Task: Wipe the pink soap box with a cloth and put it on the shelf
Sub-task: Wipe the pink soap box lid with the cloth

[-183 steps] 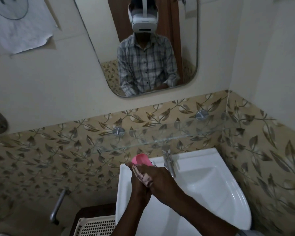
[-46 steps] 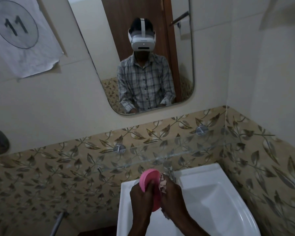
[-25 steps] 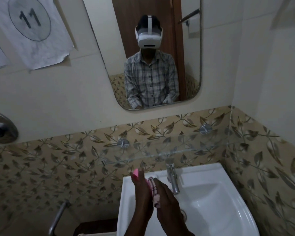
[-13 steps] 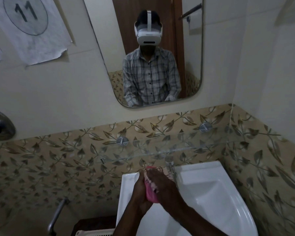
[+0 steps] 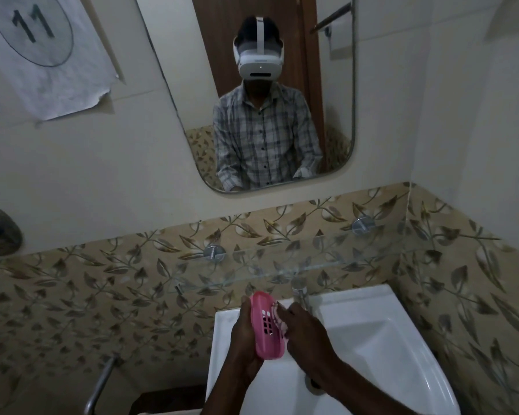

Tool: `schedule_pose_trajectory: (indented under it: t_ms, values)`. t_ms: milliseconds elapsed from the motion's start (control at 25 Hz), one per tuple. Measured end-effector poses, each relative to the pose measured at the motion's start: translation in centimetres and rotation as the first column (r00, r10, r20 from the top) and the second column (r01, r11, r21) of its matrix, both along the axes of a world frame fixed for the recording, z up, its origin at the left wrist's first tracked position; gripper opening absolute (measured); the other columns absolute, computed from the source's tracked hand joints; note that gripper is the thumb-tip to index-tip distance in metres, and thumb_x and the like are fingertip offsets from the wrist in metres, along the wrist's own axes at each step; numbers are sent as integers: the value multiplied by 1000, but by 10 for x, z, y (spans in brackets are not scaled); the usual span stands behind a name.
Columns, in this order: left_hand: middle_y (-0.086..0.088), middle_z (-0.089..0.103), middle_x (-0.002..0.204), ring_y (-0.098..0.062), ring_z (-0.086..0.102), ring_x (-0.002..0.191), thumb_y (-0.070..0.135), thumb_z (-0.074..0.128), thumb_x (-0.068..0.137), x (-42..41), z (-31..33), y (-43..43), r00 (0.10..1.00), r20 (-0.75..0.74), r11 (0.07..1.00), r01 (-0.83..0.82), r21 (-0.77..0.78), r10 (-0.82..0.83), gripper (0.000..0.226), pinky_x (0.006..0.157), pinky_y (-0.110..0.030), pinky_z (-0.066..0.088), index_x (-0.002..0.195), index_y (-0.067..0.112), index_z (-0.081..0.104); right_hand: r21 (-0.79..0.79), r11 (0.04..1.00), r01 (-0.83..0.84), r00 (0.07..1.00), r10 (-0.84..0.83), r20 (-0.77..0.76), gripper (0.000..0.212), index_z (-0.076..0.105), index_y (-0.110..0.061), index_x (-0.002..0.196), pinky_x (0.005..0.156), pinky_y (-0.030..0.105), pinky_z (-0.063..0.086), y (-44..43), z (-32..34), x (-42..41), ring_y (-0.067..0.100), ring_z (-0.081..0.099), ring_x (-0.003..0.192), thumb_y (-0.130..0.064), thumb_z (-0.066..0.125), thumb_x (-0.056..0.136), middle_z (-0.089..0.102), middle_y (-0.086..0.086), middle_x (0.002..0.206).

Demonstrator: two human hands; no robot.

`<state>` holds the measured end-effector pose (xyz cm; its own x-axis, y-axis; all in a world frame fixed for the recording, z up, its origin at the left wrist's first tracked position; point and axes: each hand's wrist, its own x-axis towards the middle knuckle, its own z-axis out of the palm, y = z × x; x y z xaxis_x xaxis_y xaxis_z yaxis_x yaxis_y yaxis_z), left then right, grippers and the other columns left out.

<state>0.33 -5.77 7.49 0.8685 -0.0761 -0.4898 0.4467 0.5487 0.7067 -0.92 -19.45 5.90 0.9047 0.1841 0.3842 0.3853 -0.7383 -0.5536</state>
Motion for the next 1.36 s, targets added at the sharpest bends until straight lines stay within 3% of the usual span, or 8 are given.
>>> schedule_pose_trajectory:
  t_ms: [160,320,440,560,840,1040,1200,1360]
  values:
    - [-26,61,101,-36,60,86,54,32,100,4,-8,1,998,46,991,-50,124,45,66,85,-48,50,125,-2,58,374,911,172,981,-124,-148,14,77,-13,90,66,17,53,-15,23,17,7,70,75,-2,68,88,76,0,83]
    - [-18,76,97,-31,73,88,53,39,99,6,-15,-20,985,127,955,-147,257,117,59,73,-37,60,117,4,66,137,990,31,962,7,-271,32,64,-10,125,89,31,56,16,29,-1,22,68,104,-11,61,93,73,7,113]
    - [-3,79,81,-15,76,75,60,35,97,4,-27,-22,965,167,921,-245,302,202,62,57,-23,58,113,10,67,28,994,102,911,-82,-404,15,70,-9,98,75,29,52,23,28,-13,20,68,91,-14,59,89,74,8,95]
    - [-5,80,83,-15,77,74,62,32,97,1,-28,-18,963,159,932,-255,257,220,63,54,-23,59,108,12,69,320,933,163,915,-22,-403,24,70,-15,70,61,22,50,14,42,-8,5,65,62,-9,58,90,70,1,68]
    - [-23,68,96,-34,68,80,62,33,96,3,-19,-8,973,72,975,-218,-32,220,67,66,-40,61,116,5,60,157,970,-188,975,204,-89,45,65,-13,130,107,14,39,-4,-3,-40,3,55,123,4,55,89,64,0,133]
    - [-28,69,108,-40,65,98,65,29,95,4,-24,7,983,90,966,-139,-216,162,75,80,-50,58,123,4,60,611,703,365,899,-93,-429,13,77,-12,99,63,17,55,-21,-10,-16,5,74,76,-11,74,86,78,-4,76]
    - [-26,64,119,-41,62,108,58,40,95,-1,-34,-7,958,207,959,-232,165,196,64,95,-59,52,130,7,57,720,504,477,820,40,-571,31,72,-12,110,74,36,61,3,-3,-15,23,75,86,1,73,82,79,4,95]
    - [-4,59,104,-34,64,106,52,36,98,-7,-30,-21,903,406,475,-422,772,141,46,84,-37,50,131,27,55,617,591,519,822,-150,-549,45,67,-12,124,74,24,55,7,-1,-20,22,69,96,7,66,83,74,7,107]
